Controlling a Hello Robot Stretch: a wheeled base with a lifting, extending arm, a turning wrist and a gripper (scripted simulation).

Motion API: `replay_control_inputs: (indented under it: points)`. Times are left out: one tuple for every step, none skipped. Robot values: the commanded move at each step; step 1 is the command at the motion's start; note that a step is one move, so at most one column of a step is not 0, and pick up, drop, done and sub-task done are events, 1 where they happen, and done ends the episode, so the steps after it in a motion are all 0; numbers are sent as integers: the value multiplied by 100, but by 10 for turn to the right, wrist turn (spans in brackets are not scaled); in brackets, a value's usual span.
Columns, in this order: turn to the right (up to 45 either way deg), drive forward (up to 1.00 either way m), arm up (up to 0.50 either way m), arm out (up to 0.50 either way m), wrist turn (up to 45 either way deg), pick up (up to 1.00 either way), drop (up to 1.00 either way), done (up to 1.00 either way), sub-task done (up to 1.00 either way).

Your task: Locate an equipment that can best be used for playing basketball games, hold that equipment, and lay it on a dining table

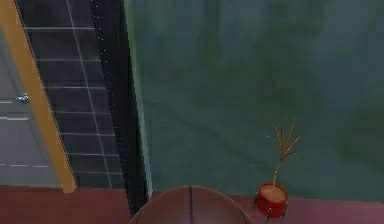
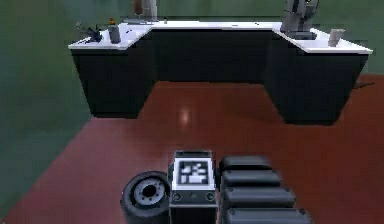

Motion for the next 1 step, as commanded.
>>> replay_control_inputs:
  points:
    - [0, 40, 0, 0, 0, 0, 0, 0, 0]
